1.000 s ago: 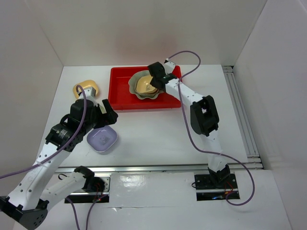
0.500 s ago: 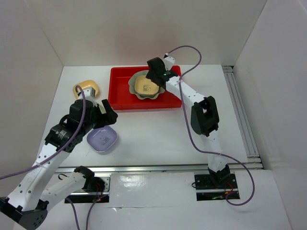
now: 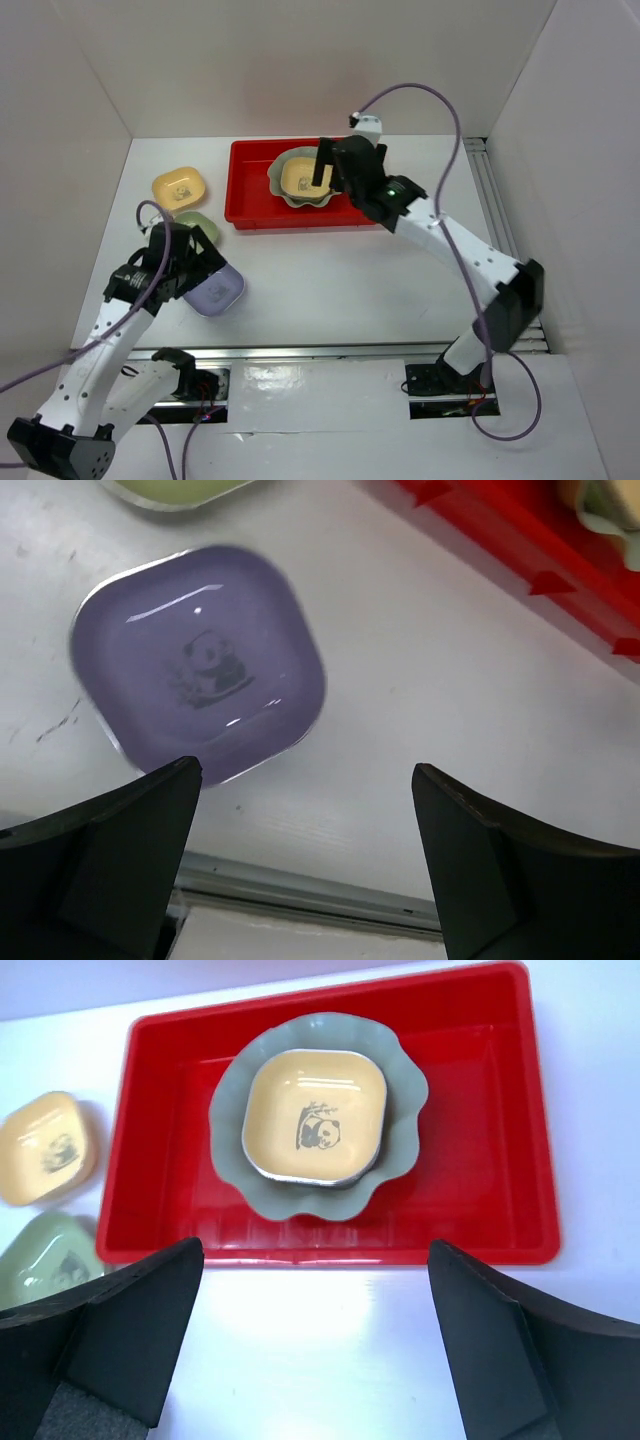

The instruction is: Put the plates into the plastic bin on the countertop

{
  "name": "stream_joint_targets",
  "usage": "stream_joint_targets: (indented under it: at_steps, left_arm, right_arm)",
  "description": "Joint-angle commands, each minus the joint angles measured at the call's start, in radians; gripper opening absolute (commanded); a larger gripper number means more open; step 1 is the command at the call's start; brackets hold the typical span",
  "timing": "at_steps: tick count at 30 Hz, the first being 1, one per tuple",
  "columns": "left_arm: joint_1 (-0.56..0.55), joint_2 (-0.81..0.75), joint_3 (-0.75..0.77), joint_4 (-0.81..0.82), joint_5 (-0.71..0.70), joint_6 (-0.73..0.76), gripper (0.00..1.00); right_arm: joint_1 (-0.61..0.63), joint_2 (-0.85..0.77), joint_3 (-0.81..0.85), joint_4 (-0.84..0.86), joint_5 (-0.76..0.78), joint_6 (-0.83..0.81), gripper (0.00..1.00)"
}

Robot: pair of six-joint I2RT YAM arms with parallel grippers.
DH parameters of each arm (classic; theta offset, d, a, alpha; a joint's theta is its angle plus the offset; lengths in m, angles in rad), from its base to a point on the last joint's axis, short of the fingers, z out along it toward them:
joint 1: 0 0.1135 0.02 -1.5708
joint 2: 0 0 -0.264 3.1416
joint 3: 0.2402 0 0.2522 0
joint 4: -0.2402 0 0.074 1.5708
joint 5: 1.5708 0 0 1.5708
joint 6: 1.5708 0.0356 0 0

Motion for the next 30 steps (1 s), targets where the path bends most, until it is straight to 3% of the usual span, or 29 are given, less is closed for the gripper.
stream_joint_targets:
  at_steps: [1, 7, 12, 19, 23, 28, 30]
  left_arm:
    - [0.063, -0.070, -0.041, -0.077, 0.036, -0.159, 1.00]
    - [0.074, 0.022, -0.174, -0.092, 0.131, -0.340, 0.98]
    - [0.074, -0.024, -0.281, -0.063, 0.073, -0.471, 0.97]
    - [0.074, -0.010, -0.292, -0.128, -0.003, -0.512, 0.97]
    - [0.074, 0.038, -0.338, -0.059, -0.026, -0.526, 0.97]
    - [0.074, 0.096, -0.378, -0.009, -0.026, -0.537, 0.92]
    - [0.074, 0.096, -0.399, 0.021, -0.047, -0.537, 0.83]
  right_arm:
    - [-0.039, -0.167, -0.151, 0.102, -0.087, -0.117, 1.00]
    - [-0.062, -0.284, -0.265, 0.140, -0.274, -0.166, 1.00]
    - [-0.113, -0.294, -0.315, 0.183, -0.434, -0.157, 1.00]
    - [-0.131, -0.312, -0.374, 0.234, -0.521, -0.157, 1.00]
    - [-0.151, -0.321, -0.395, 0.243, -0.541, -0.157, 1.00]
    - [-0.188, -0.346, -0.395, 0.243, -0.564, -0.157, 1.00]
    - [-0.200, -0.356, -0.406, 0.243, -0.564, -0.157, 1.00]
